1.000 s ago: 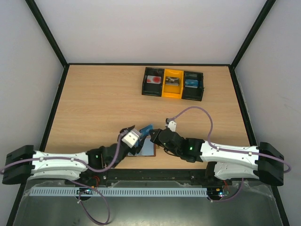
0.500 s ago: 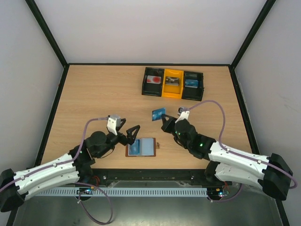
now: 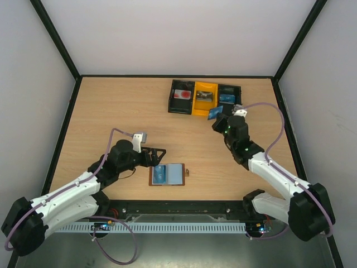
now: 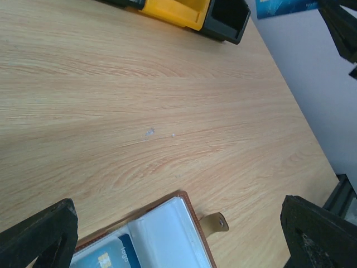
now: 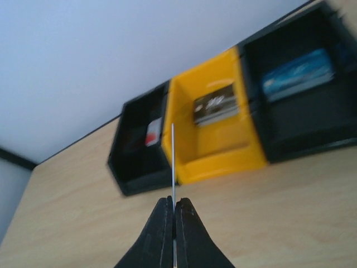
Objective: Take the credit cards out of the card holder
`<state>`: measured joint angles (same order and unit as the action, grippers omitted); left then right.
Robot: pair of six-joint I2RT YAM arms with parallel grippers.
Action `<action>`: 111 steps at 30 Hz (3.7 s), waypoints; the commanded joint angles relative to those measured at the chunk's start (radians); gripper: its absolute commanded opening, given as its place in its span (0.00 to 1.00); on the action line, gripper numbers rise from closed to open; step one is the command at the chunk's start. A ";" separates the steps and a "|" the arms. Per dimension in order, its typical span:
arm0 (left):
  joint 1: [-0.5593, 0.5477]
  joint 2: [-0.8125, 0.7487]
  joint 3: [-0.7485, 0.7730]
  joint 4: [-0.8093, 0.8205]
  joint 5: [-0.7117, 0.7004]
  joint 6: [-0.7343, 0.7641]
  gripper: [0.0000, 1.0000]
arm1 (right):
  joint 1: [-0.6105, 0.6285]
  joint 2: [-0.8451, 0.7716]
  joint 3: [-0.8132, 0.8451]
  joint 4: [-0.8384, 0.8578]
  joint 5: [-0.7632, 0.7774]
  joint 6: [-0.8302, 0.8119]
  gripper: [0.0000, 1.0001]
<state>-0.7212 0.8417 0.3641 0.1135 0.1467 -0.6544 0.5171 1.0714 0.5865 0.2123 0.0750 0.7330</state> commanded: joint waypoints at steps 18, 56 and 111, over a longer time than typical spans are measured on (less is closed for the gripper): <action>0.045 0.011 0.215 -0.344 0.065 0.091 1.00 | -0.402 0.595 0.389 0.164 -0.130 -0.257 0.02; 0.060 -0.013 0.263 -0.405 0.067 0.126 1.00 | -0.422 1.000 0.691 0.139 -0.085 -0.280 0.22; 0.052 0.174 -0.060 -0.099 0.083 -0.174 0.71 | 0.263 -0.038 -0.210 -0.096 -0.181 0.352 0.48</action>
<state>-0.6674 0.9981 0.3229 0.0139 0.2882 -0.8345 0.6788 1.0378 0.4015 0.0395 -0.1764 0.9726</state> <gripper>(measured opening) 0.707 0.480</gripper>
